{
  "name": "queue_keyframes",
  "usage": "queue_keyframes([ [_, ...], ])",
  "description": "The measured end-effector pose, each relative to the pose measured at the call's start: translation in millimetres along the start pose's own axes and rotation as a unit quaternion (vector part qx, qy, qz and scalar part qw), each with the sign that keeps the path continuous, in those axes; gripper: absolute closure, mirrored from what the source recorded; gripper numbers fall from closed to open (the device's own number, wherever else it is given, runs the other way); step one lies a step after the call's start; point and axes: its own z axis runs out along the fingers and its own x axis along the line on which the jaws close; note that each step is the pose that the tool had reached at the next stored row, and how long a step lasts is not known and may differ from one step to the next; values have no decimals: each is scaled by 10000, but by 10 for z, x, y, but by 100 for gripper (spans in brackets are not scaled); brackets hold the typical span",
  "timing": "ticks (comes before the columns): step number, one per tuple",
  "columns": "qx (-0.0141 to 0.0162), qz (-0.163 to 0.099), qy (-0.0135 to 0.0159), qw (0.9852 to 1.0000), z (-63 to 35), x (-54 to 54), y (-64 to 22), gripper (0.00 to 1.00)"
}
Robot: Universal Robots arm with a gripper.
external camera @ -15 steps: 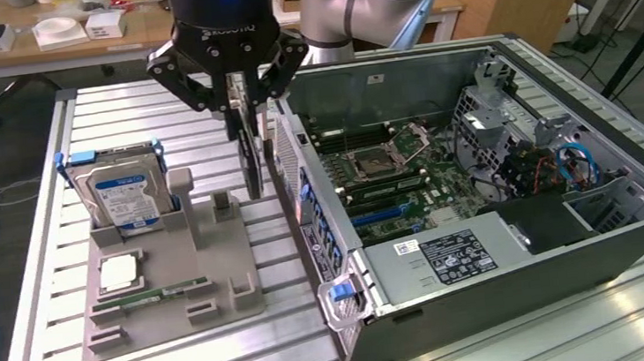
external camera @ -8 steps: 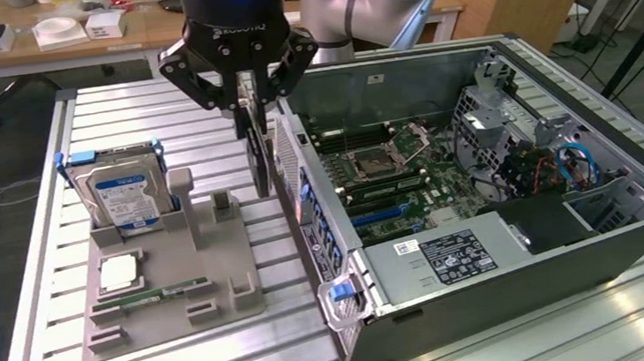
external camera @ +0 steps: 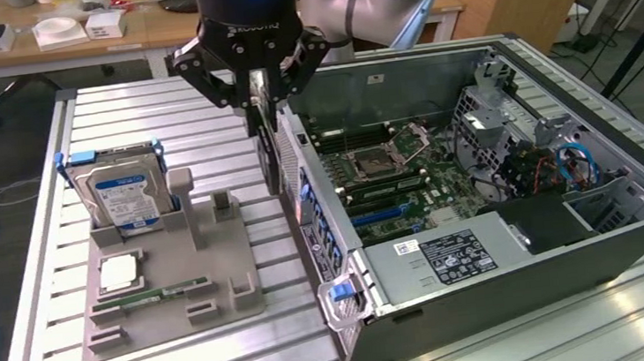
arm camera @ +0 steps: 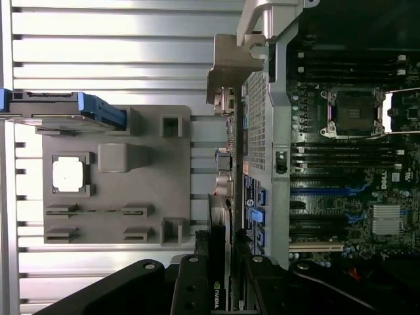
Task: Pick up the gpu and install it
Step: 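Pick up the gpu and move the gpu toward the slot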
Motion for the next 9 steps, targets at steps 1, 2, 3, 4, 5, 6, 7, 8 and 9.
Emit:
queue_keyframes([
  [1, 0, 0, 0, 10000, 1, -14, 0, 74],
  [2, 0, 0, 0, 10000, 1, -28, 1, 74],
  [3, 0, 0, 0, 10000, 2, -42, 1, 74],
  [4, 0, 0, 0, 10000, 2, -57, 2, 74],
  [5, 0, -1, 0, 10000, 2, -72, 2, 74],
  [6, 0, 0, 0, 10000, 2, -86, 2, 74],
  [7, 0, 0, 0, 10000, 3, -101, 3, 74],
  [8, -1, 0, 0, 10000, 3, -115, 3, 74],
  [9, -1, 0, -1, 10000, 4, -130, 3, 74],
])
